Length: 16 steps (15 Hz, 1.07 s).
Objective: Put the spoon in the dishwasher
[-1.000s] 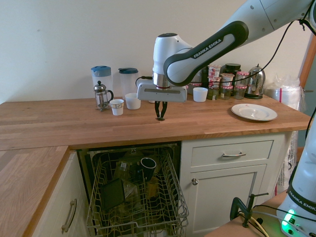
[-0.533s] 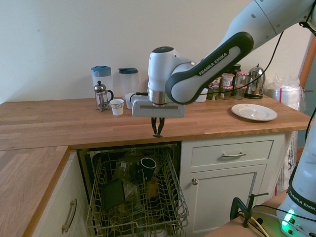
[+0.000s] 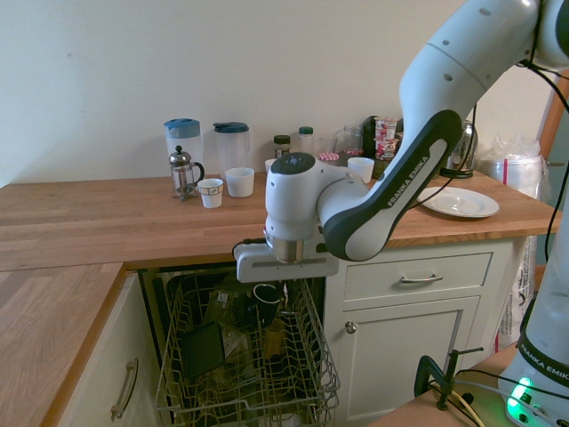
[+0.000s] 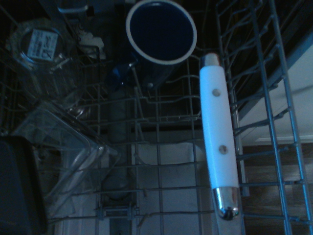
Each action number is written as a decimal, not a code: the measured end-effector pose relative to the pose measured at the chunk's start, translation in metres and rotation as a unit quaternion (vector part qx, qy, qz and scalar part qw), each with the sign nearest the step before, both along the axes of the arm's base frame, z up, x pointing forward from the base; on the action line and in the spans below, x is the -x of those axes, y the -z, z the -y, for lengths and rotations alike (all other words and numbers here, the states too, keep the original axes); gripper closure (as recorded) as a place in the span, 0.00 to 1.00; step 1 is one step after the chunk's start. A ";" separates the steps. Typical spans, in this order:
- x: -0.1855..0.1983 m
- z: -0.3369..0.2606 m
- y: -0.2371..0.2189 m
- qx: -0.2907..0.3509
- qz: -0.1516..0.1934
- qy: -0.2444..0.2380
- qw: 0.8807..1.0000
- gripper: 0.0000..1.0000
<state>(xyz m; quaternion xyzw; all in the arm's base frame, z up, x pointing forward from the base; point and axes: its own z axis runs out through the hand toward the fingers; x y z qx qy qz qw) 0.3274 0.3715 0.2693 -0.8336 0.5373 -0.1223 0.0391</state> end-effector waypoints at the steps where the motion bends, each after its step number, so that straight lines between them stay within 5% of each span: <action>1: 0.001 0.001 0.016 0.006 -0.002 -0.004 1.000 1.00; 14: -0.045 0.012 0.162 0.001 -0.045 -0.015 0.999 1.00; 15: -0.047 0.012 0.167 0.000 -0.046 -0.015 0.999 0.00; 16: -0.048 0.012 0.168 0.000 -0.045 -0.017 0.999 0.00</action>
